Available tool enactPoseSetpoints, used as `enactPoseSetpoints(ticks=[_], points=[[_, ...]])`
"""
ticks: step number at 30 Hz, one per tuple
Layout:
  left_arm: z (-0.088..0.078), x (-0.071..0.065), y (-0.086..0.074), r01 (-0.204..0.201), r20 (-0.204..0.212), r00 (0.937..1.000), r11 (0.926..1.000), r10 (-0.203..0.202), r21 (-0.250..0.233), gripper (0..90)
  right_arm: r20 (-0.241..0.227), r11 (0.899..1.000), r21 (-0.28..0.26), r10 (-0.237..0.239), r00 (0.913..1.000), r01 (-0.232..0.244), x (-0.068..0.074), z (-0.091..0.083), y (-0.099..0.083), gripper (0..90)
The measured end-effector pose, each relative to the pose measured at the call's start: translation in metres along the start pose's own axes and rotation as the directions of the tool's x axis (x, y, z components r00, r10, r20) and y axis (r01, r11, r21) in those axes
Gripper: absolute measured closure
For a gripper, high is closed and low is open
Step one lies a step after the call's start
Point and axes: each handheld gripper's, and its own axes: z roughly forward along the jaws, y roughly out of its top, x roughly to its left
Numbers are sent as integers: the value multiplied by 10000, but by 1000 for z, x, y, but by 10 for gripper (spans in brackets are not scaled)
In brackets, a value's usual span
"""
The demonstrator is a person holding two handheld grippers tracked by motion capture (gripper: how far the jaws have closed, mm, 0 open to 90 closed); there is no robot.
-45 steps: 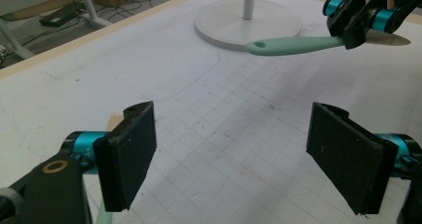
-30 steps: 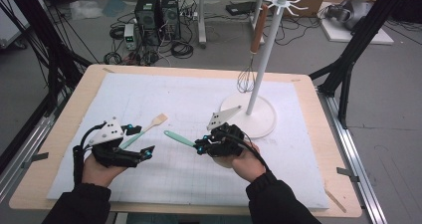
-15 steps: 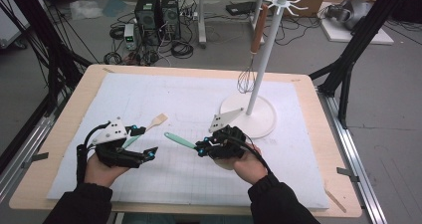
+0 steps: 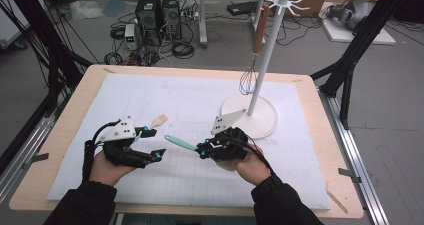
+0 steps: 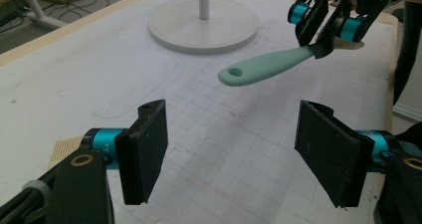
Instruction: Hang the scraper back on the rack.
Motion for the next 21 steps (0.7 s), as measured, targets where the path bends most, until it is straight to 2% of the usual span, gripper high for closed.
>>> enactPoseSetpoints(ticks=[5,7,12,21], points=[[2,0,7,-202,504,9985,9997,195,123,335,-198,9998,-42,-212,9996,211,0,0,1,802],[3,0,9,-310,623,9976,9994,300,164,357,-408,9997,-11,-232,9989,231,-1,0,1,802],[5,0,13,-320,891,9955,9994,306,141,383,-555,9991,57,-423,9976,427,-1,-1,4,802],[9,-1,15,-467,1634,9857,9983,404,345,482,-887,9965,180,-794,9929,813,3,1,13,802]])
